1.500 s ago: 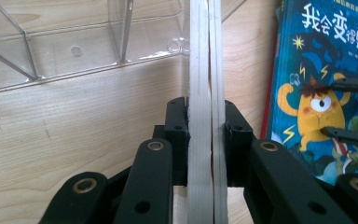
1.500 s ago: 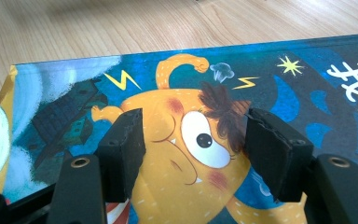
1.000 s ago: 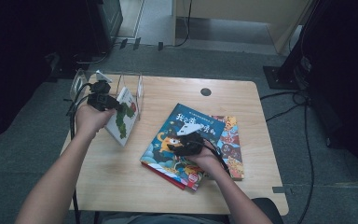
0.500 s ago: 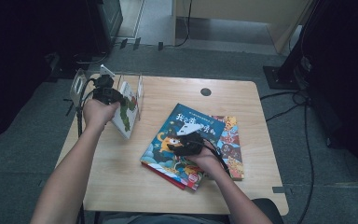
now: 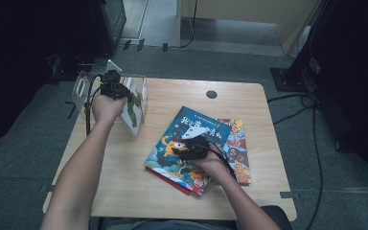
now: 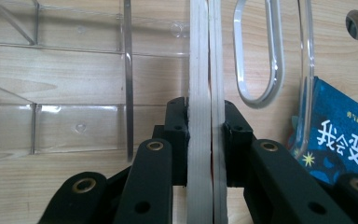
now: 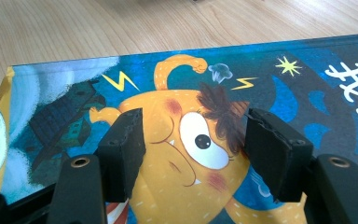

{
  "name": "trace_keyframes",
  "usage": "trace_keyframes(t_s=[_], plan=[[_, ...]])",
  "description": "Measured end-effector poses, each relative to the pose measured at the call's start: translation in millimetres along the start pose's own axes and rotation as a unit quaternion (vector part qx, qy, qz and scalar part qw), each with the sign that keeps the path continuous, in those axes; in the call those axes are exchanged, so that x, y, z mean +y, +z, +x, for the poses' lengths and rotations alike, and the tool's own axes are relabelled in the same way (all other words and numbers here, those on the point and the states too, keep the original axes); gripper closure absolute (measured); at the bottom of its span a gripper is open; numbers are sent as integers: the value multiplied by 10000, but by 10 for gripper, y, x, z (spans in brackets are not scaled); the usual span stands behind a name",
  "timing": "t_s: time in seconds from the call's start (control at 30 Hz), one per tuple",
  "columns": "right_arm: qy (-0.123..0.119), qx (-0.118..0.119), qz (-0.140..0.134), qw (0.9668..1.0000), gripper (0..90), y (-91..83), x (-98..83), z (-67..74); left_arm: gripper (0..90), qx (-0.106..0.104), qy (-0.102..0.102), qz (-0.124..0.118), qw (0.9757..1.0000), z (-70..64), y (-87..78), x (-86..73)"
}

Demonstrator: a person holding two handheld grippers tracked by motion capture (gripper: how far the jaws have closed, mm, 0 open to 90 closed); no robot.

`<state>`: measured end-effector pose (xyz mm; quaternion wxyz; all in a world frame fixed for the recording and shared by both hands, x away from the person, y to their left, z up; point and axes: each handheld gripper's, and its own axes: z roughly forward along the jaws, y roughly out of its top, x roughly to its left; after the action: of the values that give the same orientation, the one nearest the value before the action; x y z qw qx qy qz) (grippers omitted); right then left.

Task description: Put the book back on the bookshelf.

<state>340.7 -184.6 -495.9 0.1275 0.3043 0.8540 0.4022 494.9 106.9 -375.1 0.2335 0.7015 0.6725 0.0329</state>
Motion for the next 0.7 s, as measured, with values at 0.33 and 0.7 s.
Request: trace_keyframes(t_s=[0.33, 0.7], plan=[[11, -7, -10, 10000, 380, 0, -1, 0, 773, 137, 73, 92, 9998, -43, 128, 117], [17, -20, -10, 10000, 379, -2, -3, 3, 744, 96, 142, 1, 9999, -72, 57, 149]])
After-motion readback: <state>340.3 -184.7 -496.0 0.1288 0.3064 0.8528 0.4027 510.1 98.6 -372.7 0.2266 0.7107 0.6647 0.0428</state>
